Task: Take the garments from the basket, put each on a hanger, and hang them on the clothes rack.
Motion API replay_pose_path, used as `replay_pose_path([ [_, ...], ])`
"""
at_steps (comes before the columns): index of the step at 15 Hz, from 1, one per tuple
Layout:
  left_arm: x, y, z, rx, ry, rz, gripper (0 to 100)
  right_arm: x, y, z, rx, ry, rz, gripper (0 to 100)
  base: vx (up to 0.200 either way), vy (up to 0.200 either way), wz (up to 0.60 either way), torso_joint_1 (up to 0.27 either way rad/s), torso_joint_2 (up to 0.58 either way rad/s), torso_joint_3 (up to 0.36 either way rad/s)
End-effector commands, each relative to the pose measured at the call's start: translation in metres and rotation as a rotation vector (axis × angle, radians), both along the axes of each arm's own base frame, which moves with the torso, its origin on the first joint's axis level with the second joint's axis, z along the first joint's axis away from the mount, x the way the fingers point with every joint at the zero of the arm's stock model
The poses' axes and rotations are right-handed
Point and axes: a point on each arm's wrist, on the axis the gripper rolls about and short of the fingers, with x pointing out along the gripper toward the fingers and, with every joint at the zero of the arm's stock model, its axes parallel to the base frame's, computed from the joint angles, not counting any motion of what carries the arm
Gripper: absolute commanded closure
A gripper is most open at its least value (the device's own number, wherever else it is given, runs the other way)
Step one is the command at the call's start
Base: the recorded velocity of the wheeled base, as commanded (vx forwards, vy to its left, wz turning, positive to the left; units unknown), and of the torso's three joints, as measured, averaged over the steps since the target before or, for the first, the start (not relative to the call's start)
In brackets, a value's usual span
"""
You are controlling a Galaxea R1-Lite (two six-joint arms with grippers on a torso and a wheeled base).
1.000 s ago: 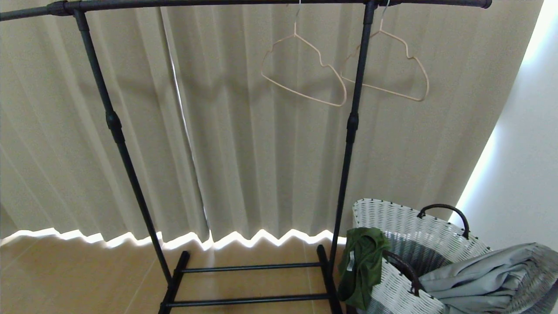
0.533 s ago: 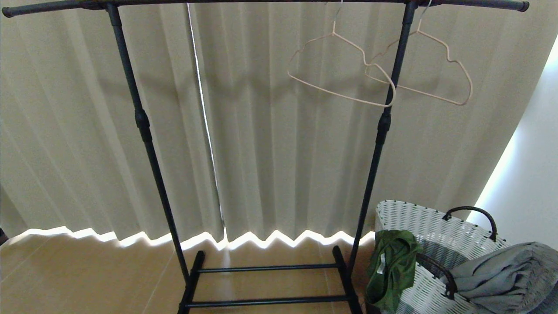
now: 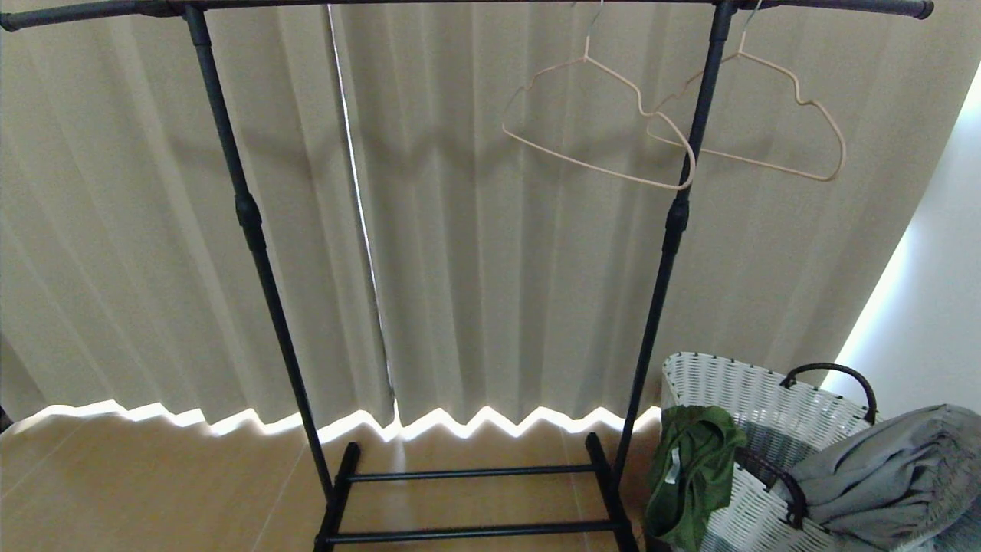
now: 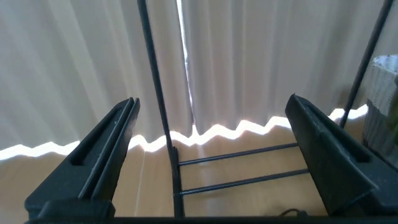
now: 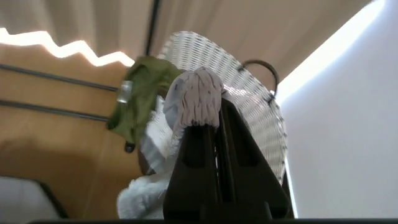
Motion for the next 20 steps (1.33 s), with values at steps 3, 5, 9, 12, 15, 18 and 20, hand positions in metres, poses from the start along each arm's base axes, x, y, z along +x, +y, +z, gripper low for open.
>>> replay_pose_path([
  [3, -0.007, -0.004, 0.031, 0.019, -0.089, -0.199, 0, 0.001, 0.005, 0.036, 0.018, -0.095, 0.076, 100, 0.000, 0.000, 0.00, 0.000, 0.00, 0.000],
  [5, -0.001, -0.006, 0.063, 0.026, -0.064, -0.294, 0, 0.000, 0.010, 0.045, 0.025, -0.125, 0.139, 100, 0.000, 0.000, 0.00, 0.000, 0.00, 0.000],
  [9, 0.049, -0.008, 0.112, 0.011, 0.051, -0.347, 0, 0.002, 0.017, 0.078, 0.052, -0.219, 0.227, 100, 0.000, 0.000, 0.00, 0.000, 0.00, 0.000],
  [12, 0.102, -0.014, 0.136, 0.020, 0.103, -0.416, 0, 0.015, 0.029, 0.091, 0.164, -0.205, 0.279, 100, 0.000, 0.000, 0.00, 0.000, 0.00, 0.000],
  [15, 0.133, -0.029, 0.141, 0.063, 0.152, -0.512, 0, 0.029, 0.043, 0.100, 0.249, -0.177, 0.321, 100, 0.000, 0.000, 0.00, 0.000, 0.00, 0.000],
  [18, 0.146, -0.062, 0.135, 0.081, 0.214, -0.647, 0, 0.037, 0.058, 0.111, 0.304, -0.172, 0.394, 100, 0.000, 0.000, 0.00, 0.000, 0.00, 0.000],
  [20, 0.144, -0.092, 0.132, 0.062, 0.231, -0.781, 0, 0.037, 0.069, 0.116, 0.349, -0.161, 0.449, 100, 0.000, 0.000, 0.00, 0.000, 0.00, 0.000],
])
